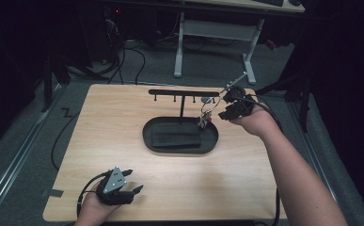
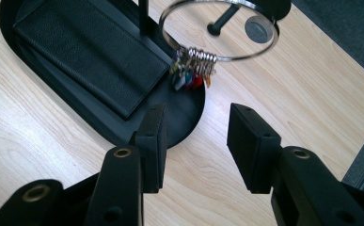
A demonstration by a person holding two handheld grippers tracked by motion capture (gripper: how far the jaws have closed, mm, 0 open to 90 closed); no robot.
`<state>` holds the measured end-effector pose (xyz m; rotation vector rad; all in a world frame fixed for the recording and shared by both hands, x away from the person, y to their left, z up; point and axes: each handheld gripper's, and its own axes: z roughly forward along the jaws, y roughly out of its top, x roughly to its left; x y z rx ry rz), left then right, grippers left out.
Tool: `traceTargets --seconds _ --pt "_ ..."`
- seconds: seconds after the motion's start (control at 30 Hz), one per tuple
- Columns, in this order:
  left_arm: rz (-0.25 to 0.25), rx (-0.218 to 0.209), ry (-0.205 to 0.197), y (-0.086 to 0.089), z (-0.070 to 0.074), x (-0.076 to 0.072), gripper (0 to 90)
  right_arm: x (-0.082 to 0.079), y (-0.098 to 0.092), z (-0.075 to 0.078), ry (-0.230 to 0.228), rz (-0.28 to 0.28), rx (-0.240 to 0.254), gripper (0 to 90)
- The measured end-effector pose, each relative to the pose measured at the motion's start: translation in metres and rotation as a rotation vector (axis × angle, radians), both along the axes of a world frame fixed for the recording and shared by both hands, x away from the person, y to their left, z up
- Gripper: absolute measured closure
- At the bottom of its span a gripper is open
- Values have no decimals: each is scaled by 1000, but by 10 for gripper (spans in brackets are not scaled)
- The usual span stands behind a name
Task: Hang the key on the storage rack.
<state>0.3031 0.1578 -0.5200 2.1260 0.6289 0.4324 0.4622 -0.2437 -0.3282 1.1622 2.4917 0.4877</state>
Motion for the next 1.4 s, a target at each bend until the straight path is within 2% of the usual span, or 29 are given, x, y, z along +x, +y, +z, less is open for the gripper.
traceTargets --seconds 0.47,0.67,0.83,0.87,0.9,0.93,1.0,1.2,1.23,1.27,1.3,1.33,1.37,1.4 --pt "14 10 16 2 -3 -1 323 -32 -23 -22 -60 -45 81 457" --pt "15 11 19 1 -4 -1 323 -52 -32 -39 -95 -32 118 348" --pt "4 14 26 -3 -5 1 323 -65 -39 -53 -116 -37 154 323" --pt "-1 15 26 -5 -6 1 323 -71 -42 -63 -120 -40 170 312" --pt "-1 15 26 -5 -6 1 323 -71 -42 -63 -120 -40 170 312" --pt "-4 18 28 -6 -6 1 323 -78 -44 -73 -136 -50 170 284" --pt "-6 18 29 -6 -6 1 323 -85 -46 -85 -156 -56 182 273" --pt "-11 15 28 -9 -6 1 323 -111 -55 -132 -204 -93 261 234" --pt "-11 15 28 -9 -6 1 323 -111 -55 -132 -204 -93 261 234" --pt "-12 14 28 -9 -6 1 323 -117 -56 -141 -202 -96 284 233" --pt "-12 13 29 -9 -6 1 323 -127 -60 -158 -203 -112 335 228" --pt "-13 11 30 -10 -6 1 323 -132 -61 -166 -209 -121 363 219" --pt "-13 9 34 -10 -7 1 323 -132 -61 -166 -209 -121 363 219" --pt "-16 -5 41 -10 -6 1 322 -143 -63 -179 -221 -131 369 207"
